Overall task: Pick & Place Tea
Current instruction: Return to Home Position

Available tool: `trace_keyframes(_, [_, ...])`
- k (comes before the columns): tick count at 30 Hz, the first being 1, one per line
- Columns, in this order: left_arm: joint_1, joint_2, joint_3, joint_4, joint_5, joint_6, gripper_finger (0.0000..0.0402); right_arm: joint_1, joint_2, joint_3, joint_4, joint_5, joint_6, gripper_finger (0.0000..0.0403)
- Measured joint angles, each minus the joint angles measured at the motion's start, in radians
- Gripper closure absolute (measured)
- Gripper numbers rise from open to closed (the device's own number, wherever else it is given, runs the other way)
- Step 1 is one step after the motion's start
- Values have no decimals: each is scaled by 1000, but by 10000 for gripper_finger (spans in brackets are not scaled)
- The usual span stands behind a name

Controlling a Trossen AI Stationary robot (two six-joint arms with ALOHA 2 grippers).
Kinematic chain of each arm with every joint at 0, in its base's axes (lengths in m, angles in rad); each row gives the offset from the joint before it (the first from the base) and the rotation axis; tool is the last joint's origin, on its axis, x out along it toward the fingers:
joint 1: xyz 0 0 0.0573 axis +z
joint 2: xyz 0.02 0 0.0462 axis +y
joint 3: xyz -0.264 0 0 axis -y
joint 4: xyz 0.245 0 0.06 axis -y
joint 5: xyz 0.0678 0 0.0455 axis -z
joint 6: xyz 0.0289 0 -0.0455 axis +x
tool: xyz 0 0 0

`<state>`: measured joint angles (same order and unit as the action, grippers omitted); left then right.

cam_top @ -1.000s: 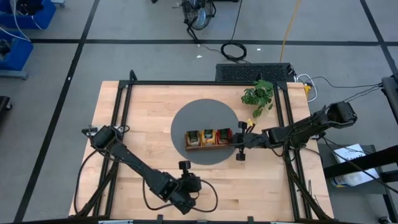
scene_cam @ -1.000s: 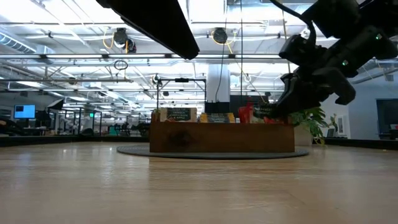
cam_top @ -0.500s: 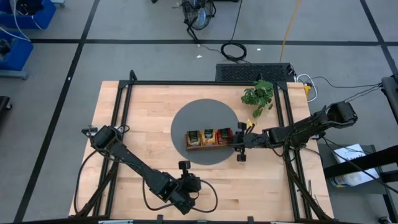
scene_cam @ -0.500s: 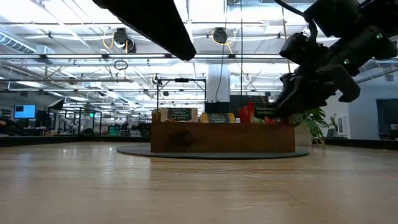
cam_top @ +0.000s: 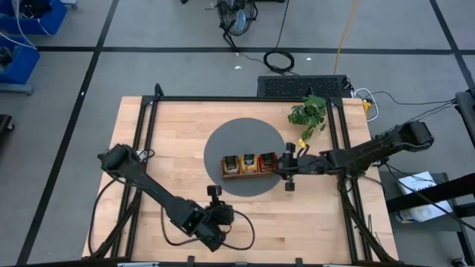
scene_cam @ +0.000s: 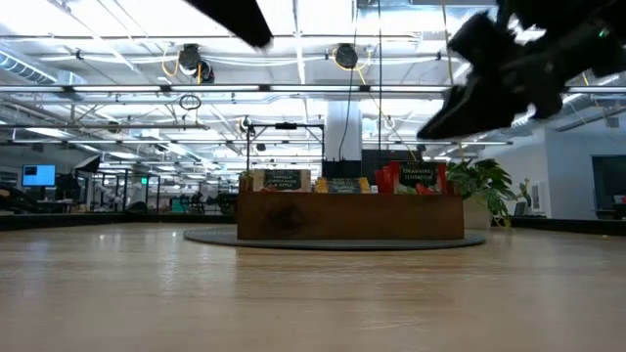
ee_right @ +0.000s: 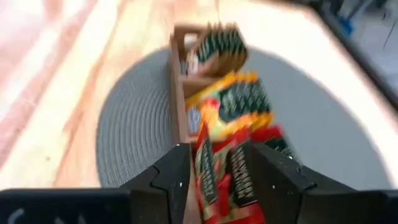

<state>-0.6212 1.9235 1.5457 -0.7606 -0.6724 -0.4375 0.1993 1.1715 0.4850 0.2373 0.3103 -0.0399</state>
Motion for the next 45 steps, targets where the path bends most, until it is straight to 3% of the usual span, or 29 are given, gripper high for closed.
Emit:
trace_keyframes(4, [3, -100, 1, -140, -24, 13, 397, 8, -163, 0, -69, 0, -109, 261])
trace_keyframes(11, [32, -242, 1, -617, -122, -117, 395, 3, -492, 0, -246, 64, -231, 285])
trace_keyframes(15, [47, -314, -21, -696, -151, -82, 394, 3, -630, -16, -267, -9, -207, 327])
trace_keyframes(20, [55, -513, -177, -349, -71, 314, 398, 3, -743, -75, -265, -80, -205, 395])
trace_keyframes(25, [199, -821, -421, 81, 187, 588, 394, 3, -816, -128, -228, -89, -179, 398])
trace_keyframes(29, [356, -1069, -670, 387, 412, 609, 398, 2, -856, -188, -136, -197, -140, 401])
trace_keyframes(32, [455, -1206, -871, 603, 516, 574, 393, -4, -871, -261, 4, -238, -118, 402])
trace_keyframes(38, [584, -1335, -1166, 888, 760, 516, 398, -100, -870, -347, 83, -264, -17, 402])
trace_keyframes(42, [574, -1395, -1263, 938, 762, 514, 399, -152, -881, -359, 81, -338, 44, 403])
trace_keyframes(45, [546, -1482, -1307, 906, 709, 519, 399, -167, -910, -359, 26, -370, 97, 403])
